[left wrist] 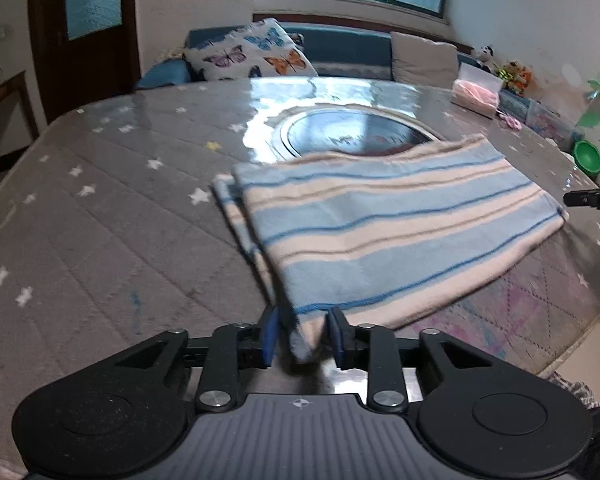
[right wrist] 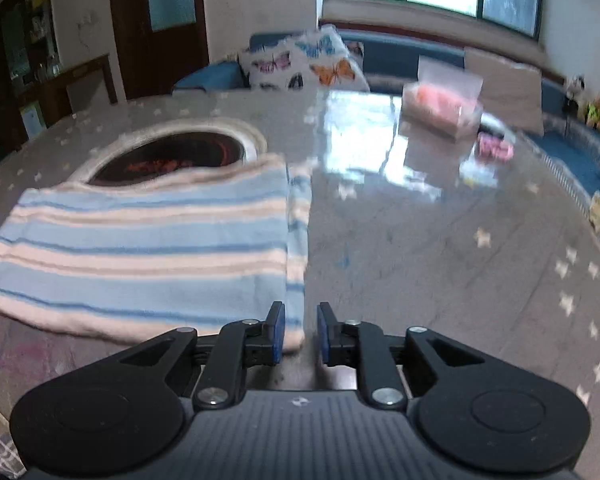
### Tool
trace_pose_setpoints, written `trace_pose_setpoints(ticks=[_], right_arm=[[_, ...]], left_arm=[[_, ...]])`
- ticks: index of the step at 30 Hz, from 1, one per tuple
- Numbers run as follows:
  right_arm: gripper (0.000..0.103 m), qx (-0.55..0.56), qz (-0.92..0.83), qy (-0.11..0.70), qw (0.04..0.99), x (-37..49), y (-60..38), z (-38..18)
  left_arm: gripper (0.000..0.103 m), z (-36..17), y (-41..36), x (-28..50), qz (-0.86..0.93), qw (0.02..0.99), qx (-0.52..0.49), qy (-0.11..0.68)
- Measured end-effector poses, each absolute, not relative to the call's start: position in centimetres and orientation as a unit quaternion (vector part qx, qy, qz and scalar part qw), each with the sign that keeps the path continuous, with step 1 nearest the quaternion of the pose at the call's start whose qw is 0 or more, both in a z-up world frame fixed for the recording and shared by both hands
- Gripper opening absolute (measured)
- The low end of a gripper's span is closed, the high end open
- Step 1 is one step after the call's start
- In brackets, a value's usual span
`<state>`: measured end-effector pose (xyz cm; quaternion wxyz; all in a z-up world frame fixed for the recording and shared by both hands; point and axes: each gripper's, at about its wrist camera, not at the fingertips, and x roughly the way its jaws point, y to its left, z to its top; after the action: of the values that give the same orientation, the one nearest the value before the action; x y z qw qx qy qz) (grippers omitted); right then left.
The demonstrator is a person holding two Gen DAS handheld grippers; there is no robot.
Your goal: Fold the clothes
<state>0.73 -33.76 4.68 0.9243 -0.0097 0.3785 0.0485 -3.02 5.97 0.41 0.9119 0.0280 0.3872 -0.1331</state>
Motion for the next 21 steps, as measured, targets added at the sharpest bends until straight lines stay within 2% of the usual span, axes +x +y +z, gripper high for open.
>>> trace_pose_setpoints(ticks=[1,5,13,21], right_arm=[[0.017,-0.008,0.055,0.371,0.927,0.8,-33.6,5.1],[0.017,-0.010,0.087,0.354,0.931,2.1,-32.4,5.5],[0.016,-0.012,0.089,0.379,0.921,4.5,-31.6,2.7],[0.019,-0.007,0.092,0.373,0.923,5.8,-31.9,3.7]], left_arm=[[0.036,0.6,6.0,-3.0,-0.129,0.914,0.028,0.383],[0.036,1.5,6.1,-2.4,-0.111,0.924,0.029,0.364],[0.035,1.7,6.5,-0.6,-0.104,0.930,0.020,0.353],[0.035,0.5,4.9,2.8,-0.129,0.923,0.020,0.361]])
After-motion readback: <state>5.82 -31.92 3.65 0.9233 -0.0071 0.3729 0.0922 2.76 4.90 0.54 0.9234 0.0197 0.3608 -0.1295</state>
